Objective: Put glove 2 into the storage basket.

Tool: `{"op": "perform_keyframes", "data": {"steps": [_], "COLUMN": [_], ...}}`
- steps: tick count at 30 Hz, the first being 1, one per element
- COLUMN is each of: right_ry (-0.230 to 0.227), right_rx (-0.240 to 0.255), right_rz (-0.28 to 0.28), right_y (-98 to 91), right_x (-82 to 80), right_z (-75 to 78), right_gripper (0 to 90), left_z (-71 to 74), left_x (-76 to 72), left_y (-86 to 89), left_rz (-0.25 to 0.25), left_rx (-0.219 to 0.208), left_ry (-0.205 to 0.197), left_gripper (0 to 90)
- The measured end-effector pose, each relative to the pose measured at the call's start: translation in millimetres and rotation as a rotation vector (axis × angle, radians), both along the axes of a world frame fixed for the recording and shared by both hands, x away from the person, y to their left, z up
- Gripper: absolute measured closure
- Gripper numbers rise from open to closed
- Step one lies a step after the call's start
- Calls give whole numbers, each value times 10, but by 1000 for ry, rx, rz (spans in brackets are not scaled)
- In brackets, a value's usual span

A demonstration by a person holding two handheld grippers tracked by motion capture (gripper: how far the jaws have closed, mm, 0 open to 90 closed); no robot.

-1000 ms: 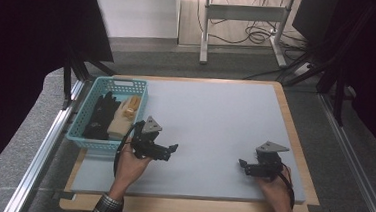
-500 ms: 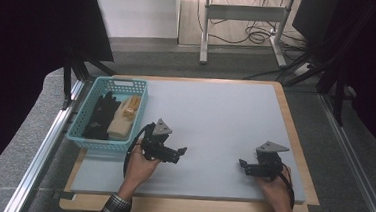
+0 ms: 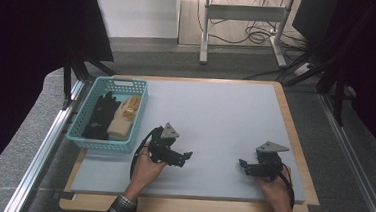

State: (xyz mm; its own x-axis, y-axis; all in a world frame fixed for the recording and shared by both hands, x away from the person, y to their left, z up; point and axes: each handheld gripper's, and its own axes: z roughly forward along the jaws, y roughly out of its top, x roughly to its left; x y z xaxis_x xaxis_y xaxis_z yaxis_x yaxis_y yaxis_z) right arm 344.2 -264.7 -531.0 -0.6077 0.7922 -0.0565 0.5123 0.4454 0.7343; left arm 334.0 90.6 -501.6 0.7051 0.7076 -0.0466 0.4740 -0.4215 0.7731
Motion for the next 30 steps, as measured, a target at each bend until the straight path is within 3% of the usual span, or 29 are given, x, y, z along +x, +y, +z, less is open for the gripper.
{"op": "perform_keyframes", "data": {"steps": [30], "right_ry": [0], "right_rx": [0], "right_rz": [0], "right_y": [0], "right_x": [0], "right_z": [0], "right_gripper": [187], "left_z": [-324], "left_x": [38], "left_y": [-387], "left_rz": [-74], "left_rx": [63], "left_ry": [61], "left_gripper": [0]}}
